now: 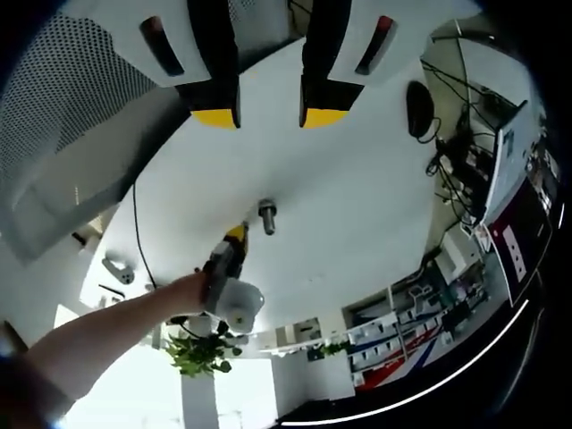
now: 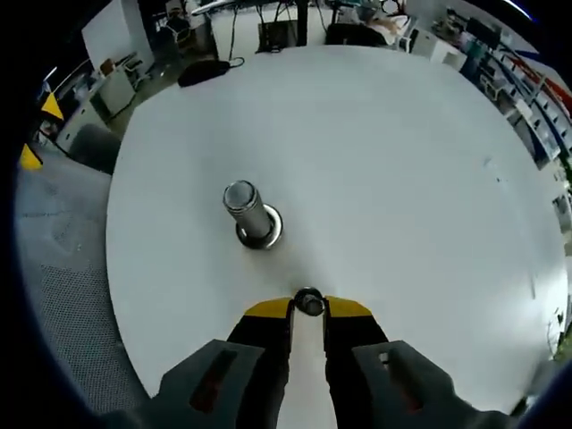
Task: Place the washer onto the threaded stud by aligning its center hole with the stud, sliding it down to the base, and recovering from edge contact or off-axis alignment until the washer reaches the visible bottom stop.
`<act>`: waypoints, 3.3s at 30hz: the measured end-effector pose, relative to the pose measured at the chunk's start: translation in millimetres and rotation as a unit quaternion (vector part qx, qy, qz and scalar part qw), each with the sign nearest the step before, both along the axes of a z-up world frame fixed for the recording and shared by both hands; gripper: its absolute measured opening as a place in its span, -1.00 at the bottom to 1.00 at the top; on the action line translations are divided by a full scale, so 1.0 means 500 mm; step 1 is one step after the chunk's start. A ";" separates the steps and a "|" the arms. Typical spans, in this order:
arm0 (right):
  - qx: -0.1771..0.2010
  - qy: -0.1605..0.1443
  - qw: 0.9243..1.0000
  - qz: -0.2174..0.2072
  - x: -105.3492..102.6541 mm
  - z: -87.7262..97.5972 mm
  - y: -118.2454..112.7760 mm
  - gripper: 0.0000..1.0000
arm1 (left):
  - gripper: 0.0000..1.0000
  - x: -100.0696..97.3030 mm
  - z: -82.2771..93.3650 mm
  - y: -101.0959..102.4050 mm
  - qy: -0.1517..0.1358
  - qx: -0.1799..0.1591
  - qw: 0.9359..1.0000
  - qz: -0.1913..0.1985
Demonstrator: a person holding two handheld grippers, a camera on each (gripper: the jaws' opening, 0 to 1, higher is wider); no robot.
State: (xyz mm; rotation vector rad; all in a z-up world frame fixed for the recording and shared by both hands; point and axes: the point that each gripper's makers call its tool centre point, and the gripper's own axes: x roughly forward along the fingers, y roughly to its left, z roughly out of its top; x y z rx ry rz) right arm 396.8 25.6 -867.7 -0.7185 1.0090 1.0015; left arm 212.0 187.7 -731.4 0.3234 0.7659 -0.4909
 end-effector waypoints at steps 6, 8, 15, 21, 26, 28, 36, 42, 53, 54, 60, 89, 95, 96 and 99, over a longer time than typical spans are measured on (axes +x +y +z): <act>0.006 0.004 1.000 -0.009 -0.003 0.003 -0.005 -0.57 | -0.52 -0.001 -0.001 -0.001 0.004 -0.004 1.000 0.002; 0.009 -0.002 1.000 -0.019 0.000 0.008 -0.014 -0.48 | -0.52 -0.003 -0.005 -0.004 0.009 -0.002 1.000 -0.003; 0.049 -0.025 0.998 -0.027 -0.026 0.031 -0.034 -0.46 | -0.52 -0.006 -0.006 -0.008 0.012 -0.009 1.000 -0.006; 0.087 -0.040 0.994 -0.055 -0.052 0.055 -0.063 -0.46 | -0.52 -0.006 -0.005 -0.011 0.013 -0.017 1.000 -0.010; 0.110 -0.051 0.990 -0.077 -0.071 0.090 -0.102 -0.46 | -0.52 -0.009 -0.002 -0.021 0.012 -0.026 0.999 -0.017; 0.125 -0.058 0.986 -0.092 -0.075 0.110 -0.116 -0.46 | -0.52 -0.010 -0.005 -0.022 0.015 -0.023 0.999 -0.020; 0.193 -0.084 0.968 -0.135 -0.111 0.196 -0.156 -0.46 | -0.49 -0.006 0.000 -0.017 0.013 -0.030 0.999 -0.010; 0.219 -0.096 0.961 -0.136 -0.148 0.237 -0.163 -0.46 | -0.48 -0.007 -0.001 -0.013 0.007 -0.012 1.000 -0.015; 0.267 -0.097 0.948 -0.144 -0.238 0.293 -0.140 -0.42 | -0.48 0.001 0.014 -0.010 -0.006 -0.033 0.999 -0.005; 0.266 -0.097 0.948 -0.146 -0.243 0.294 -0.143 -0.41 | -0.48 0.001 0.015 -0.010 -0.008 -0.034 0.999 -0.005; 0.295 -0.084 0.934 -0.181 -0.279 0.319 -0.161 -0.36 | -0.48 0.004 0.024 -0.012 -0.017 -0.041 0.999 -0.004; 0.294 -0.124 0.932 -0.172 -0.354 0.349 -0.164 -0.30 | -0.48 0.010 0.057 -0.023 -0.051 -0.080 0.996 -0.009; 0.285 -0.131 0.935 -0.166 -0.355 0.345 -0.166 -0.32 | -0.48 0.015 0.065 -0.017 -0.059 -0.092 0.994 0.002; 0.283 -0.132 0.935 -0.166 -0.354 0.345 -0.167 -0.33 | -0.48 0.015 0.063 -0.018 -0.056 -0.092 0.994 0.001; 0.282 -0.128 0.936 -0.169 -0.354 0.341 -0.170 -0.33 | -0.48 0.017 0.066 -0.018 -0.059 -0.093 0.994 0.004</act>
